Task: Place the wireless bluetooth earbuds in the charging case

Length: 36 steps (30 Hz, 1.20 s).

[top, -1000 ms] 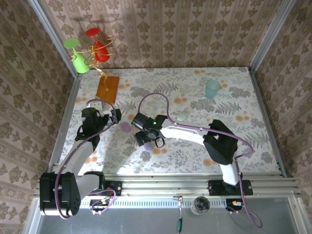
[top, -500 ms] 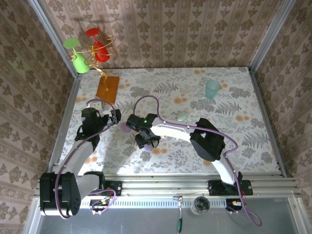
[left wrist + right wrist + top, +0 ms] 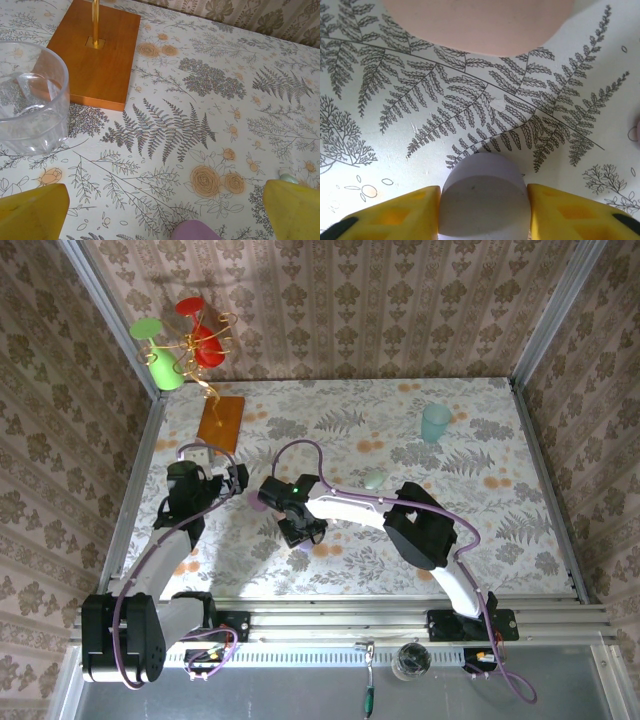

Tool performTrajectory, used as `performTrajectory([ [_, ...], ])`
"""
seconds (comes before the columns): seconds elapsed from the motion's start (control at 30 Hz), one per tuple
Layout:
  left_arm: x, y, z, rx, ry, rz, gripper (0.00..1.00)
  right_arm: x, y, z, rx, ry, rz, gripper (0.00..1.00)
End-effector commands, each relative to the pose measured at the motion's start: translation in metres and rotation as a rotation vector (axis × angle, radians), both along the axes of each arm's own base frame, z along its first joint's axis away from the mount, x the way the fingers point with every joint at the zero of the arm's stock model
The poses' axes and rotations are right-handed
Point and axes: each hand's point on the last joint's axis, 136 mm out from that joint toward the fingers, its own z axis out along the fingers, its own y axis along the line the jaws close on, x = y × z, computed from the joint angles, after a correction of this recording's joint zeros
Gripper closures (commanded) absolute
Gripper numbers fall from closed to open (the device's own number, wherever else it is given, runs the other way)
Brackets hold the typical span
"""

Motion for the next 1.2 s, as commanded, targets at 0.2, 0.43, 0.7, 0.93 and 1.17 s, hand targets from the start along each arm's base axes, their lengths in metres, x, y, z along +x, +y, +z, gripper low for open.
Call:
performTrajectory([
  [0.2,-0.004,0.005,-0.002,-0.007,0.001,0.028,0.00,0.009,-0.005,0.017,0.060,-0.056,-0.062,0.56],
  [0.43,-0.009,-0.030,0.004,-0.084,-0.075,-0.033,0.00,0.046,-0.045,0.054,0.226,-0.221,-0.302,0.55],
  [0.7,-0.033,-0.105,0.012,-0.197,-0.195,-0.210,0.00,0.073,-0.092,0.094,0.529,-0.297,-0.607,0.55],
  [0.93,-0.068,-0.165,0.024,-0.354,-0.248,-0.352,0.00,0.078,-0.118,0.109,0.744,-0.274,-0.794,0.58],
  [1.17,-0.086,-0.220,0.039,-0.474,-0.314,-0.549,0.00,0.077,-0.118,0.120,0.874,-0.226,-0.844,0.59],
])
